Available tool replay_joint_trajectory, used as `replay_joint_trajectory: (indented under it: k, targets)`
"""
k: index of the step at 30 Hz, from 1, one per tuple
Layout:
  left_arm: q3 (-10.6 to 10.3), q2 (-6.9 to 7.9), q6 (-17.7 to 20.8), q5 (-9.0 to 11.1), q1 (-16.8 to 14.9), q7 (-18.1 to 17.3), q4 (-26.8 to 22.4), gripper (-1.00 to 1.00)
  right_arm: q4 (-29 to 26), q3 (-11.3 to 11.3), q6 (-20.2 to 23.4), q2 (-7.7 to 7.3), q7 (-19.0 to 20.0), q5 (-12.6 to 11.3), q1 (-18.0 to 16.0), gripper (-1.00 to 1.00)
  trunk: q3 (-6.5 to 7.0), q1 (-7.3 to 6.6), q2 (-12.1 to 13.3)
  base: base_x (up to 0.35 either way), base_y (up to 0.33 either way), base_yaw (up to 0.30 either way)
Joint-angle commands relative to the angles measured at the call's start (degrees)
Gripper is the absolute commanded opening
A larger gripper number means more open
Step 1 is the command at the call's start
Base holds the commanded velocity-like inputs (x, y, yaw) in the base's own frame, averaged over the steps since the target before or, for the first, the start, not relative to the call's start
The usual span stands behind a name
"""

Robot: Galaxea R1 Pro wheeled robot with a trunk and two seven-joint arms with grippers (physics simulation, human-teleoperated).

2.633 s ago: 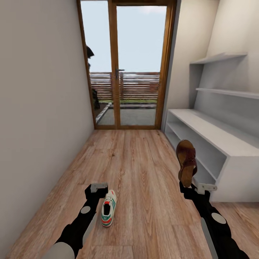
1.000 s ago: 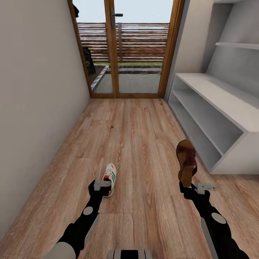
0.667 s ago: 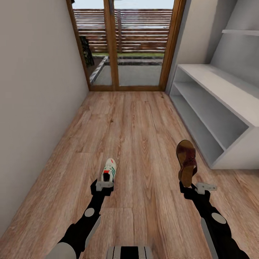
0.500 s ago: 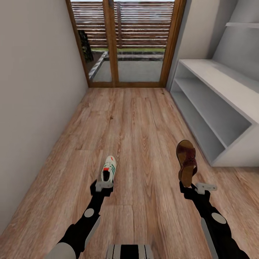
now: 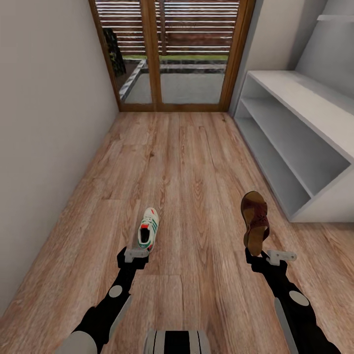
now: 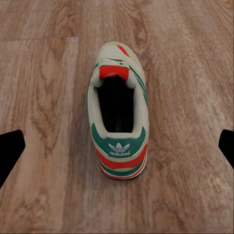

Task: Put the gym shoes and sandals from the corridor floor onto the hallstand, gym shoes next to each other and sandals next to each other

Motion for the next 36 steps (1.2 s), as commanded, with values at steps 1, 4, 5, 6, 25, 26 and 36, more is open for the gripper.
replay_joint_trajectory:
  k: [1,4,5,6,25,26,36]
  targets:
    - [-0.3,0.15,-0.2,0.0,-0.1,0.5,0.7,1.0,-0.1,-0.1,0.3,0.01,0.0,-0.1,0.0,-1.0,-0.04,-0.01,0.0,0.0,0.0,0.0]
    - [-0.2,0.29,-0.8,0.1,-0.4,0.5,4.2,1.0,-0.1,-0.1,0.3,-0.02,0.0,-0.1,0.0,-1.0,-0.05,-0.01,0.0,0.0,0.0,0.0]
    - [-0.2,0.27,-1.0,0.1,-0.5,0.5,5.1,1.0,-0.1,-0.1,0.3,-0.01,0.0,-0.1,0.0,-1.0,-0.05,-0.01,0.0,0.0,0.0,0.0]
    - [-0.2,0.22,-1.4,0.0,-0.9,0.5,6.1,1.0,-0.1,-0.1,0.3,0.0,0.0,-0.1,0.0,-1.0,-0.05,-0.01,0.0,0.0,0.0,0.0]
    - [-0.3,-0.05,-6.2,0.0,-1.5,0.5,7.6,1.0,-0.1,-0.1,0.3,0.0,0.0,-0.1,0.0,-1.0,-0.05,-0.01,0.0,0.043,0.0,0.0]
    - [-0.3,-0.06,-6.2,0.0,-1.5,0.5,7.6,1.0,-0.1,-0.1,0.3,-0.01,0.0,-0.1,0.0,-1.0,-0.05,-0.01,0.0,0.272,0.0,0.0]
    - [-0.4,-0.08,-7.0,0.0,-1.5,0.6,7.6,1.0,-0.1,-0.1,0.3,-0.02,0.0,-0.1,0.0,-1.0,-0.05,-0.01,0.0,0.149,0.016,0.0]
